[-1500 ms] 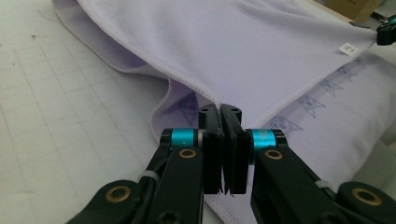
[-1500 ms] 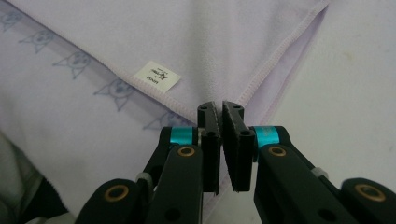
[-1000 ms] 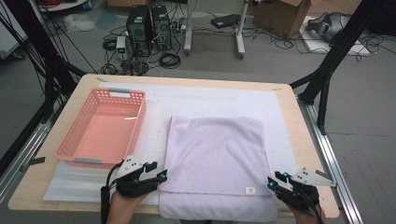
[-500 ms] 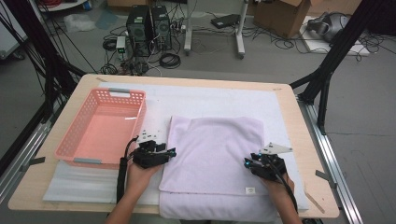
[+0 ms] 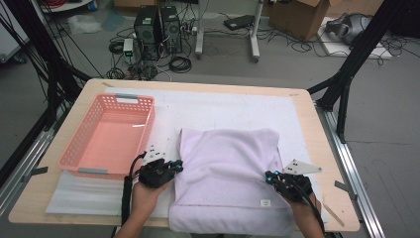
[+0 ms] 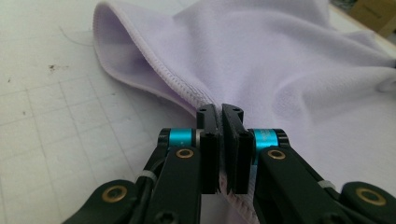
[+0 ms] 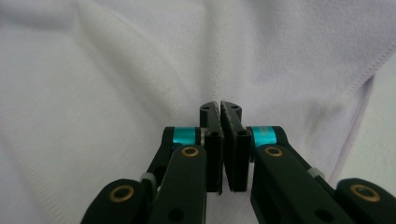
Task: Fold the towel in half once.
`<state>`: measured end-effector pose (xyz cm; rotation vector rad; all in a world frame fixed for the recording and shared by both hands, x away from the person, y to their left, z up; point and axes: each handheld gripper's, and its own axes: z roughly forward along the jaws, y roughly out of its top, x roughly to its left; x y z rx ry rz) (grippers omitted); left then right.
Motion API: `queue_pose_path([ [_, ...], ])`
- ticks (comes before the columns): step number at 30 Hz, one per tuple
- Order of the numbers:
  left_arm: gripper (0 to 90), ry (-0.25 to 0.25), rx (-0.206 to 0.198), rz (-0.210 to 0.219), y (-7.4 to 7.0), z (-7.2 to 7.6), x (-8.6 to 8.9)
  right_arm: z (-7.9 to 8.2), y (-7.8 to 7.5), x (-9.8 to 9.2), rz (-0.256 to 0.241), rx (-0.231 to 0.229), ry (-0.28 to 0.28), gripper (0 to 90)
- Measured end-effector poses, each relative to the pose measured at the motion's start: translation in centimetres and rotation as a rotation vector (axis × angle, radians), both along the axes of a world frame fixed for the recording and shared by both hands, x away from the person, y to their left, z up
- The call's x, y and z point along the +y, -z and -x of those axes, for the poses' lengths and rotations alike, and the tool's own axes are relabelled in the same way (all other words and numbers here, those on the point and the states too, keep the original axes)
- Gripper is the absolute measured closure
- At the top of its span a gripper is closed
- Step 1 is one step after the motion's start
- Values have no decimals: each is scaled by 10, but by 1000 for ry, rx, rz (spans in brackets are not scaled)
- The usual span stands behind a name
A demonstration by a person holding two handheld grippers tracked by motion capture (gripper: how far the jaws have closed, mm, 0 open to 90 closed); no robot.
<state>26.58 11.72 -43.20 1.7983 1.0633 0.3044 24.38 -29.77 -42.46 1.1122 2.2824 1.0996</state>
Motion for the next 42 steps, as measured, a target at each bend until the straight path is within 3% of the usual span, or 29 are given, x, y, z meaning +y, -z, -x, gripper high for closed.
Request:
queue_pose_path([
  [2,851,25,0,-19,2,10,3,10,-1,-1,13,1,-13,877],
  [5,851,44,8,-10,5,23,6,23,1,-2,30,13,-32,877],
  [10,851,85,0,-21,4,42,8,44,0,-5,14,41,-55,877],
  [14,803,99,-3,-2,2,45,11,54,-3,-10,-6,48,-67,844],
  [16,629,81,2,-11,1,36,10,50,-6,-14,-11,15,-35,688],
  [19,560,37,6,-17,1,16,10,32,-10,-17,-46,-12,16,615],
  [21,543,9,2,-28,2,2,10,16,-10,-13,-42,-20,32,596],
  [23,510,-17,28,-25,4,-14,9,1,-9,-5,-21,-22,37,572],
  [25,504,-27,46,-28,7,-27,6,-14,-8,3,-7,-21,33,564],
  [29,502,-31,55,-40,10,-42,-3,-32,-9,10,-46,-38,52,561],
  [33,510,-24,79,-44,15,-49,-11,-46,6,17,58,21,48,572],
  [35,507,-28,80,-47,18,-49,-14,-49,14,20,81,50,36,656],
  [37,551,-26,62,-68,19,-47,-17,-48,19,20,73,44,26,736],
  [39,673,-25,38,-119,19,-44,-22,-46,19,21,70,46,16,845],
  [41,860,0,24,-163,18,-41,-24,-45,18,22,76,38,18,869],
  [42,870,4,24,-162,17,-41,-24,-43,17,21,73,40,16,872],
])
